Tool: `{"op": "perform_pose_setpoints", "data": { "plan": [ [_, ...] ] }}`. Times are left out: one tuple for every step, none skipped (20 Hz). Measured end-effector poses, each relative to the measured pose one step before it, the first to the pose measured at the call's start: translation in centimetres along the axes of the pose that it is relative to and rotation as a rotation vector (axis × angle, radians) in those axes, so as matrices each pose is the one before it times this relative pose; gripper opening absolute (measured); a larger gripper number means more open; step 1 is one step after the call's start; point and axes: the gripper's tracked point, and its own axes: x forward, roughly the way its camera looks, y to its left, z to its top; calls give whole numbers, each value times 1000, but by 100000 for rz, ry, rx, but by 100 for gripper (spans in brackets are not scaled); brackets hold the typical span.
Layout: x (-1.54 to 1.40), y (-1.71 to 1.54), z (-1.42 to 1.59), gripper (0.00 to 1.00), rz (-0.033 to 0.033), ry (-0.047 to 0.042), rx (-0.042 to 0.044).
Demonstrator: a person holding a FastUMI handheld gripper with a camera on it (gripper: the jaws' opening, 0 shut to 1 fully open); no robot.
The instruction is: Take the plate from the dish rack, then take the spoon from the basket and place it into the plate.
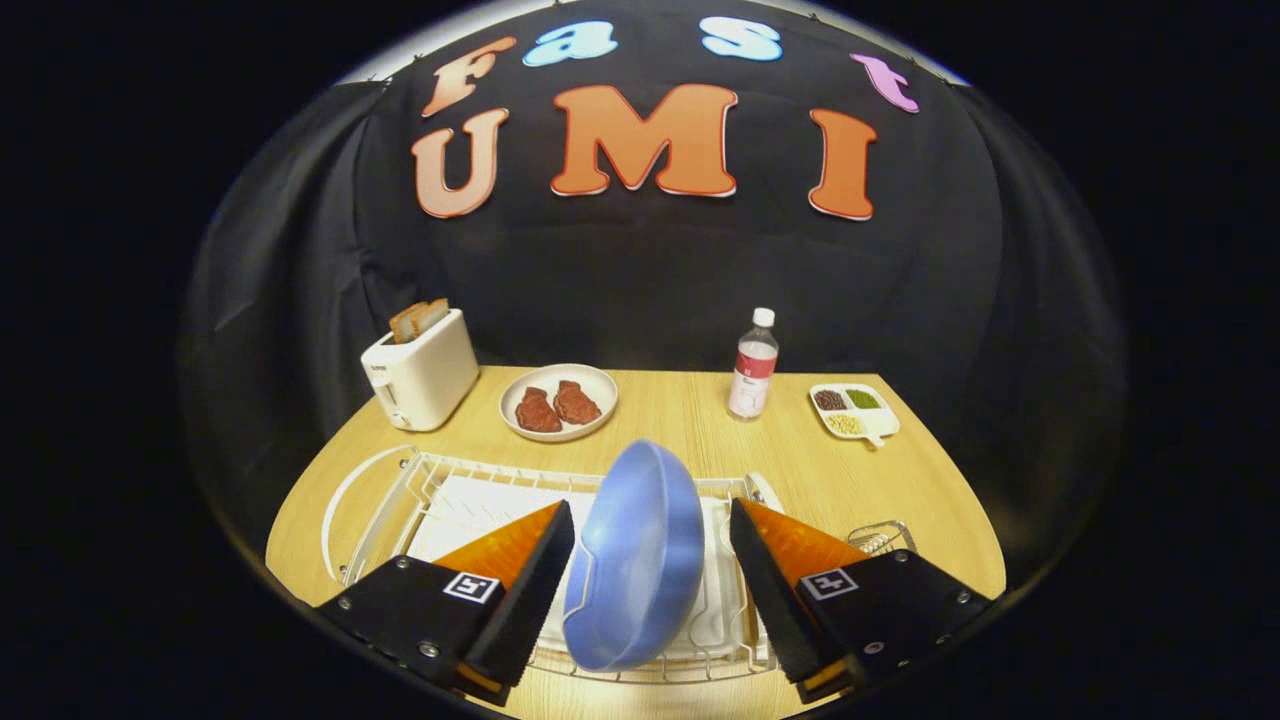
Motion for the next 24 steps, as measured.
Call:
{"op": "perform_pose_setpoints", "data": {
  "plan": [
    [515,87,-310,92,-814,1820,1345],
    [439,80,-313,88,-270,1551,887],
    [297,-31,-229,85,-432,1768,511],
    [318,31,-68,77,-254,844,589],
    [197,54,7,69,-609,395,309],
    [5,-35,114,61,-586,-163,351],
    [89,34,-58,54,-684,186,349],
    [35,-83,121,40,-786,-26,323],
    [-25,-141,-12,33,-1528,121,-208],
    [51,-385,1,29,-2421,0,-1125],
    [83,-580,243,28,-3470,-644,-1851],
    [18,-784,251,24,-4018,-1020,-2025],
    [-85,-178,477,22,-1420,-1163,-1016],
    [-136,47,174,19,-596,-168,305],
    [-239,2,203,19,-703,-323,-465],
    [-112,-63,412,19,-1033,-1009,-1373],
    [-231,-123,414,19,-1150,-1417,-1524],
    [-202,-51,614,18,-1491,-1707,-1845],
    [-280,64,366,19,-1155,-1088,-1713],
    [-218,-424,478,19,-2231,-1298,-3050],
    [-459,-118,546,18,-658,-1904,-841],
    [-264,73,637,19,219,-1549,1163],
    [-609,-22,352,19,1067,-829,1334],
    [-658,-139,201,19,1123,-512,1378]
  ]
}}
